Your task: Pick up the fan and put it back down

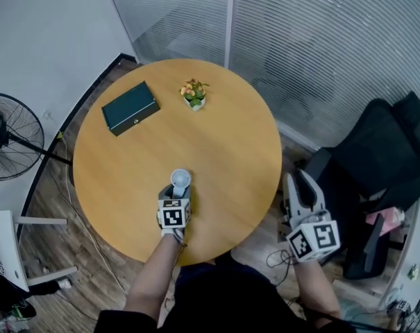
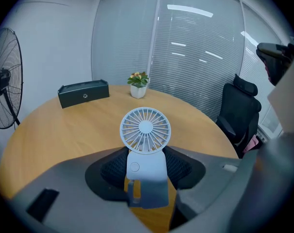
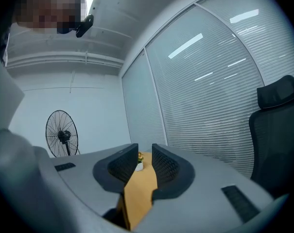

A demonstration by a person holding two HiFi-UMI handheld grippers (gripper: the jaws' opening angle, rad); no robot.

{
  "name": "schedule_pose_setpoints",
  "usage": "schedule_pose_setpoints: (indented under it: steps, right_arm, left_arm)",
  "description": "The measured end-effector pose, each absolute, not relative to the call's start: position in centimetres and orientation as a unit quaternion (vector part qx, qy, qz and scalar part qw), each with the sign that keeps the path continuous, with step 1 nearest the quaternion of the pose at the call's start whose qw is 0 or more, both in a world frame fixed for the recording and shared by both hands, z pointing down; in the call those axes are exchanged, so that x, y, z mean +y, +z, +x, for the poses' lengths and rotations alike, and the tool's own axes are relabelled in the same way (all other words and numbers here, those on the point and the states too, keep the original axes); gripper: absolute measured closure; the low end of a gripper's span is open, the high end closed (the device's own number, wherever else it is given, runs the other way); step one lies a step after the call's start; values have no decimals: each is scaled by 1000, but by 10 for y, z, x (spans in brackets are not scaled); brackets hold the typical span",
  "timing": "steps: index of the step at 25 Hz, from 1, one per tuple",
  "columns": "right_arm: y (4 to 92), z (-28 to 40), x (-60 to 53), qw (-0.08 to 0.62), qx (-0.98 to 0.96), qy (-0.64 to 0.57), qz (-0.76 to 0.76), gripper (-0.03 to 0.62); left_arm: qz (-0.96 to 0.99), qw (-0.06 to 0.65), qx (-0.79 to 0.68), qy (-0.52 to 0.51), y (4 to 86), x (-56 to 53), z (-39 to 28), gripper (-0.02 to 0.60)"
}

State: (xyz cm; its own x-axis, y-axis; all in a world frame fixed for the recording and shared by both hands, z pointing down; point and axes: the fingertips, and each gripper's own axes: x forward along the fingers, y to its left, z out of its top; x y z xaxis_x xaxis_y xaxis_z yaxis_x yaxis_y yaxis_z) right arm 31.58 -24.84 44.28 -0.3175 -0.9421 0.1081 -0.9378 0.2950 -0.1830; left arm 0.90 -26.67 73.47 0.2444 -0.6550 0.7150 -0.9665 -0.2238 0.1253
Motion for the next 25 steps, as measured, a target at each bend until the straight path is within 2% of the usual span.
schedule_pose_setpoints:
  steps: [11,16,25]
  right_arm:
    - [449,310,-244,-2,802,-112,-586,502]
    - [450,305,-245,-5,805,-111,-582,502]
    - [449,298,-242,-6,809,-111,-577,502]
  left_arm:
    - [714,316,-548,301,768,-257,3,367]
    - [732,282,-548,291,756,-271,9,367]
    - [732,280,-546,297,760,-270,7,364]
